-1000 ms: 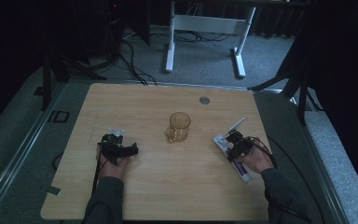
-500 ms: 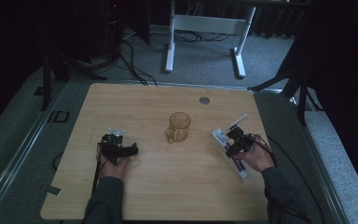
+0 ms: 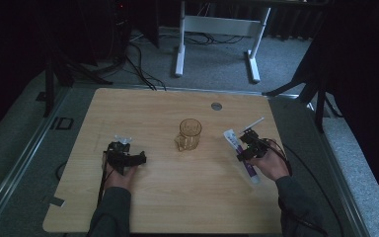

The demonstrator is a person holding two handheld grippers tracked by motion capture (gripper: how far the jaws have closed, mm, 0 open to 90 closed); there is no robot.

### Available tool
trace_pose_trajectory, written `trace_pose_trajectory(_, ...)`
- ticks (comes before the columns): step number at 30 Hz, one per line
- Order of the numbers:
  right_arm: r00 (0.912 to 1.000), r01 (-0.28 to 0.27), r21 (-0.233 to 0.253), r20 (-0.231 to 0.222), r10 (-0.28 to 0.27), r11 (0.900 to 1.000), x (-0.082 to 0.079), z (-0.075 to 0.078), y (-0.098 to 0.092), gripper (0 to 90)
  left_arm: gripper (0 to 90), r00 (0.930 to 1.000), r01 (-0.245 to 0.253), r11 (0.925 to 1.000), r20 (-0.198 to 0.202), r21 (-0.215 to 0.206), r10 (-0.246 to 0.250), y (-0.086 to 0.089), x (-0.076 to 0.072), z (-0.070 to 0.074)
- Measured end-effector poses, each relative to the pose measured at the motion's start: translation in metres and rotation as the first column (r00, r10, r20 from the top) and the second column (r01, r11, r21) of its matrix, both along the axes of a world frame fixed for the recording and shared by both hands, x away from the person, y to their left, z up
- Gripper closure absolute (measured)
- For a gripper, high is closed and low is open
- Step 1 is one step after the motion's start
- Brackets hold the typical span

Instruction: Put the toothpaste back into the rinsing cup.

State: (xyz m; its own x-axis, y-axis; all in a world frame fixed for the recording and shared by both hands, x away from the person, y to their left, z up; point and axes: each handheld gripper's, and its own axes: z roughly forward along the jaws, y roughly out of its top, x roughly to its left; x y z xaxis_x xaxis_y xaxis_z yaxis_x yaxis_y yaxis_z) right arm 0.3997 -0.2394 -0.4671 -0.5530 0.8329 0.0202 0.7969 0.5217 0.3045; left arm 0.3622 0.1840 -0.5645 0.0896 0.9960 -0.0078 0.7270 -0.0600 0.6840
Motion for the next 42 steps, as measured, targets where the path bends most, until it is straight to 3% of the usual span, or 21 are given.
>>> trace_pose_trajectory(26, 0.9917, 0.015, 0.112, 0.125, -0.029, 0.994, 0.003, 0.028, 0.016, 70.6, 1.5, 1.0, 0.001, 1.0, -0.001, 0.001, -0.001, 0.0, 0.0, 0.0)
trace_pose_trajectory(42, 0.9862, 0.007, 0.156, 0.163, -0.032, 0.988, 0.005, 0.041, 0.026, 70.6, 1.5, 1.0, -0.001, 1.0, 0.0, -0.001, 0.001, 0.0, 0.0, 0.0)
